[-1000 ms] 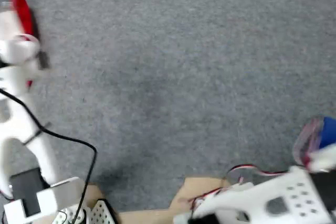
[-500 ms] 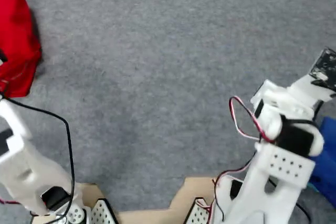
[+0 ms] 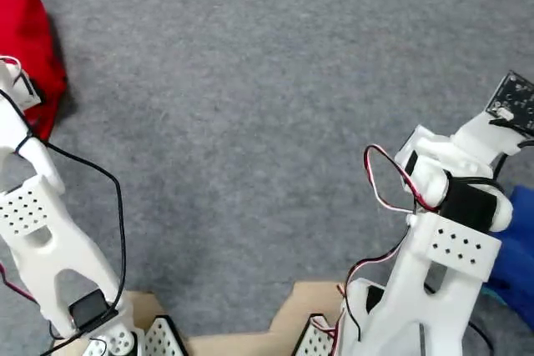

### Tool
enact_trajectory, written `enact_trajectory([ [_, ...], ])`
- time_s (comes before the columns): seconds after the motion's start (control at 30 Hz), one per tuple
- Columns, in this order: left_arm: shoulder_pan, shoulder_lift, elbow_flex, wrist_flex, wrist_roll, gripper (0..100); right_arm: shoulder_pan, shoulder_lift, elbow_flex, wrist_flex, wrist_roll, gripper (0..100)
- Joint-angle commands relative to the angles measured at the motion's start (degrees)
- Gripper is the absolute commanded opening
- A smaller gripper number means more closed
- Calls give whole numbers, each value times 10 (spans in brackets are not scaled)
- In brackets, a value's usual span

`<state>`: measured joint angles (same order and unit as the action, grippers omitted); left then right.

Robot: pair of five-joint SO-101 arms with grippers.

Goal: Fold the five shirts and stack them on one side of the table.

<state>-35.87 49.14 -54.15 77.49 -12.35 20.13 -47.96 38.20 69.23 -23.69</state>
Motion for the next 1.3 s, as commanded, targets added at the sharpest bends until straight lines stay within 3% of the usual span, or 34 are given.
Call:
enact_trajectory([
  [0.0,9,-11,-41,-7,-2,72,-1,2,-9,3,-7,46],
  [0.13,9,-11,-58,17,-2,24,-1,2,-9,3,-7,46],
  [0.43,38,-11,-275,228,-4,19,-1,2,-6,3,-14,45],
  [0.6,72,-24,-313,234,-3,19,-1,2,-6,4,-24,45],
  [0.83,159,-126,-200,234,-1,19,-1,4,-4,4,-24,45],
  [1.27,462,-356,149,234,23,19,-1,1,79,0,-20,48],
])
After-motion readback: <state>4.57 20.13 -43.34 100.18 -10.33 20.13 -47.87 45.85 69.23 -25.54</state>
